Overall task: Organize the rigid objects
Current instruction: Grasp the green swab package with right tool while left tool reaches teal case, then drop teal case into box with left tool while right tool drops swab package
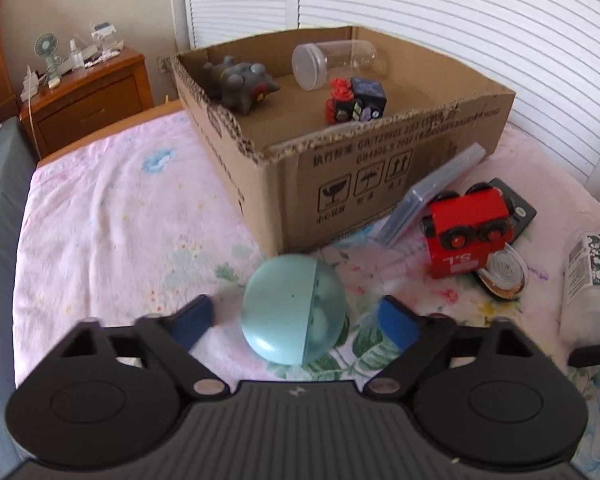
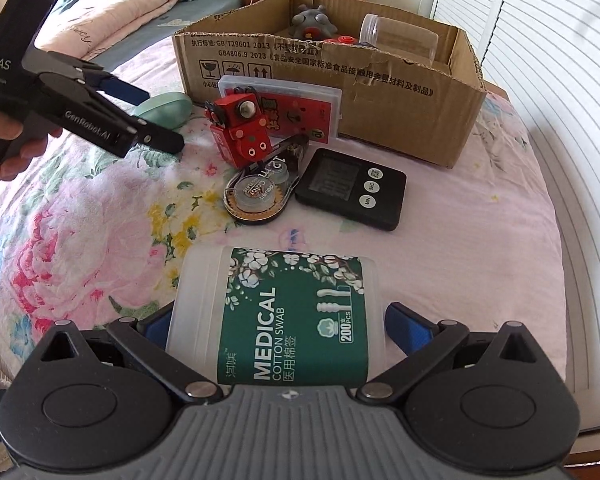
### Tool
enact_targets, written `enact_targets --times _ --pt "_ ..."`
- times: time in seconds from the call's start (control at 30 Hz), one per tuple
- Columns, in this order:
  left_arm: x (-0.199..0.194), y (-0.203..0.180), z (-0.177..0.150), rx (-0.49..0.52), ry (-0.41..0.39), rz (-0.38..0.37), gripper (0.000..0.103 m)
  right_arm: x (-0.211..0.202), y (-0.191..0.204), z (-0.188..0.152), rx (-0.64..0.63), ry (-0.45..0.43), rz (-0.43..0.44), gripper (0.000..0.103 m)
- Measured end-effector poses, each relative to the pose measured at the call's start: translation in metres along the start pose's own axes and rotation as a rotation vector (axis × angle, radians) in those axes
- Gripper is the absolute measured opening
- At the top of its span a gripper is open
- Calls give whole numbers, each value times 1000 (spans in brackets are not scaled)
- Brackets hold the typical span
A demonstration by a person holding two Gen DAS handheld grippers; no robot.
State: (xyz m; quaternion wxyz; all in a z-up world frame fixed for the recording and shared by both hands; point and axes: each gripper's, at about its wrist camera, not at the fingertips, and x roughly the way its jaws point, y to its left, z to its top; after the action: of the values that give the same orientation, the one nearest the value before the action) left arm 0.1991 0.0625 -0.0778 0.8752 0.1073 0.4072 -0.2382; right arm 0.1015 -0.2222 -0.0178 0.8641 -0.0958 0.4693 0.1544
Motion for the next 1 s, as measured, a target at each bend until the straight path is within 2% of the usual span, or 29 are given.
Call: enact_targets --times 0.1,0.27,0.37,0.53,0.6,0.67,0.77,1.0 --pt "-2 0 2 25 -1 -18 66 0 0 0 1 -2 -1 103" --pt "-2 4 2 43 6 -33 64 1 1 1 4 6 -4 103" --pt "-4 1 3 54 11 -39 57 1 3 6 9 32 -9 103" --pt "-4 0 5 57 19 -42 55 0 8 11 -4 44 -13 102" --pt "-4 0 5 55 21 -37 52 -1 11 13 -2 52 -12 99" --pt "-6 -2 4 62 23 -35 52 -3 13 14 -8 62 -41 92" --pt "-8 -2 2 60 26 -36 52 -4 12 14 -8 71 -50 88" --pt "-17 -3 -3 59 43 -38 52 -14 16 14 -34 46 -46 87"
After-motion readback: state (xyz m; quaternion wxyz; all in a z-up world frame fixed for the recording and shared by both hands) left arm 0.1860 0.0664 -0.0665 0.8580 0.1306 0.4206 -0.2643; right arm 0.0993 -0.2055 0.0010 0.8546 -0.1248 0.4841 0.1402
